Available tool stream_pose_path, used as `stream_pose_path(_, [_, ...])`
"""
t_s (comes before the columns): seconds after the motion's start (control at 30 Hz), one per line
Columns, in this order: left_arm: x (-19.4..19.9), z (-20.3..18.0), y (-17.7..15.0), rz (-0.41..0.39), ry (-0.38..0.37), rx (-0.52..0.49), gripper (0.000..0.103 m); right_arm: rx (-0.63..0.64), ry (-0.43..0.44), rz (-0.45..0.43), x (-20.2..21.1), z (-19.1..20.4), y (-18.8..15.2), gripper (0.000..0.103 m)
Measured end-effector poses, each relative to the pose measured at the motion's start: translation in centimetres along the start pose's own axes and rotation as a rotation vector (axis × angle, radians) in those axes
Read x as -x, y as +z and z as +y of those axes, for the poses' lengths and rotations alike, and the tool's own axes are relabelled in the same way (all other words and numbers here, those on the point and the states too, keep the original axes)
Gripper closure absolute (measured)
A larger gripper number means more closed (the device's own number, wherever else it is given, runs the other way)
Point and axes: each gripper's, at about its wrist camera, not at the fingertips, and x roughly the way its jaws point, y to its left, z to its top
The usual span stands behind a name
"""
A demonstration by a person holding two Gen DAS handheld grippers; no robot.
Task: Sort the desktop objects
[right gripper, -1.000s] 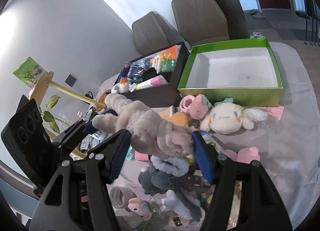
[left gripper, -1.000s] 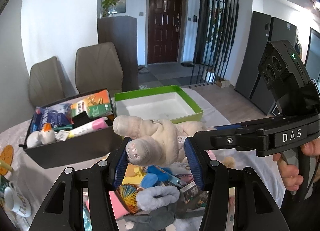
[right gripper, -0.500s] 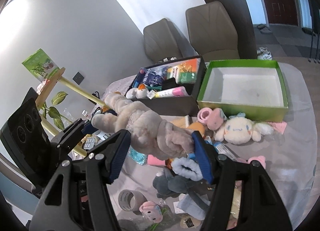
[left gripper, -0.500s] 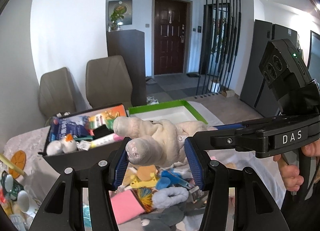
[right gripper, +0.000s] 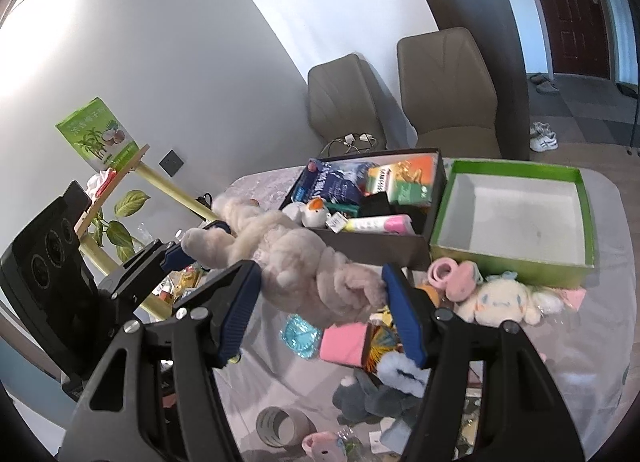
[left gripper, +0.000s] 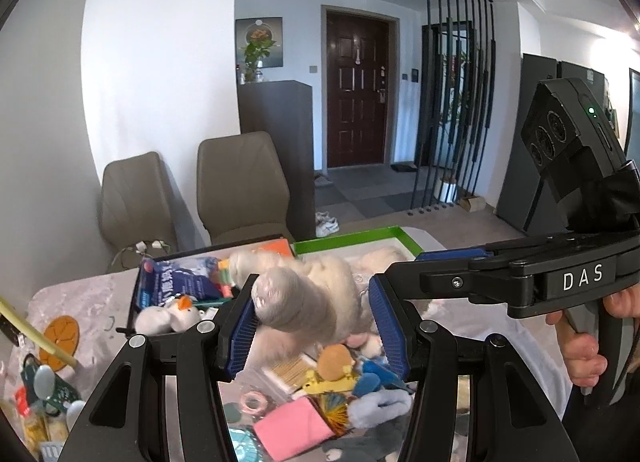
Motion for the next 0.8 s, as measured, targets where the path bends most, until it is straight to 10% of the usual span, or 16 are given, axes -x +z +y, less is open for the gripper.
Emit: stream_pose_path(0.8, [-3.7, 8.8, -10.0, 0.176, -0.030, 0.168, 0.058, -0.028, -0.003, 0.228, -11.7, 0.3, -5.3, 0.044])
